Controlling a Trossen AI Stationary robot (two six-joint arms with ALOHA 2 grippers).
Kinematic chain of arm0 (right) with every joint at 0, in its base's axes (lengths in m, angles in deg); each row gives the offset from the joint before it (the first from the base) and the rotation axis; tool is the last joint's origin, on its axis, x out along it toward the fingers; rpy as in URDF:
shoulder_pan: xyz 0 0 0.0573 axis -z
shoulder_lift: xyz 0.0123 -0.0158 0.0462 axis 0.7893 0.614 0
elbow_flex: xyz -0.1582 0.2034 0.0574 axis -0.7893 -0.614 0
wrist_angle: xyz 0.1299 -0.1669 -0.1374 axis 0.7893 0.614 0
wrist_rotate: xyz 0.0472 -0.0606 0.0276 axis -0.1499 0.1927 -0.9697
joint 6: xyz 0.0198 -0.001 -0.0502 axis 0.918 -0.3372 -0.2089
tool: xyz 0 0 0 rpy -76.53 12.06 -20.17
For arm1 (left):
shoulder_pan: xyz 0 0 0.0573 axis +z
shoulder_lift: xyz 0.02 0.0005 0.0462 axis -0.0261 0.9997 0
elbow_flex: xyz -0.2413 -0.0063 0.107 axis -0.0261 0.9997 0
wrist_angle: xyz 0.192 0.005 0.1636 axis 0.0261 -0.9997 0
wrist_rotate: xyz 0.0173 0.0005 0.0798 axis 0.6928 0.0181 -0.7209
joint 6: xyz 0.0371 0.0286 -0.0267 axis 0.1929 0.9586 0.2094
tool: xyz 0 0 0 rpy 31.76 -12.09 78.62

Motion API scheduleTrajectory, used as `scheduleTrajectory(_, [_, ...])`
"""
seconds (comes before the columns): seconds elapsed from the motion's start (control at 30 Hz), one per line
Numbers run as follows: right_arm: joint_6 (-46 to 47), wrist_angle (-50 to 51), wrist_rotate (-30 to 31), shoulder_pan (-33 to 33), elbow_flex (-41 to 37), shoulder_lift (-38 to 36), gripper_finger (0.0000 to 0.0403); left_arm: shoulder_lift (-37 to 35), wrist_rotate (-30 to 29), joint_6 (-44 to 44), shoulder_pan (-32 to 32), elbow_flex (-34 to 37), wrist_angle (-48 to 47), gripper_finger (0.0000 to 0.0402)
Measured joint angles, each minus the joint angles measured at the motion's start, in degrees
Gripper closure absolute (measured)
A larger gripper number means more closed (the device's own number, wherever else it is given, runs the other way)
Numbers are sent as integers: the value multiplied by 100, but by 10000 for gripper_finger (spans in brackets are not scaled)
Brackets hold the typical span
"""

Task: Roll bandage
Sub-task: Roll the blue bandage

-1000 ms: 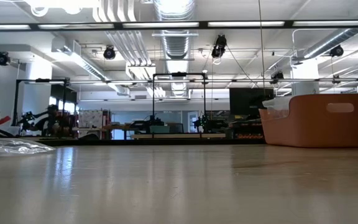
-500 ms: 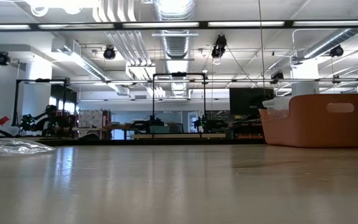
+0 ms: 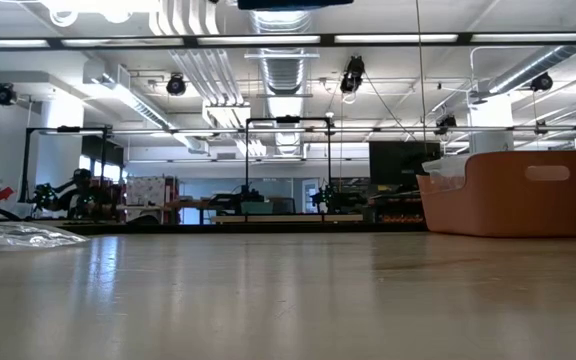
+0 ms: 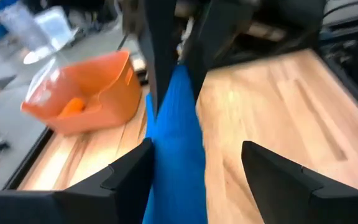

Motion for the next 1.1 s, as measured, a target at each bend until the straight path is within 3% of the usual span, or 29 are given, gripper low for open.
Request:
scheduleTrajectory(0.17, [46, 43, 293, -4, 5, -20, 373, -10, -297, -358, 0, 20, -474, 206])
scheduleTrajectory(0.47, [52, 68, 261, -11, 13, -20, 373, -133, -328, -498, -17, 22, -512, 381])
scheduleTrajectory(0.8, [326, 259, 241, -108, 13, -87, 374, -164, -289, -1090, -63, -22, -1013, 367])
scheduleTrajectory(0.97, [406, 384, 236, -143, 20, -90, 378, -241, -285, -1005, -103, 4, -1055, 355])
scheduleTrajectory(1.1, [477, 679, 260, -170, 11, -109, 374, -281, -267, -698, -144, 42, -1051, 322])
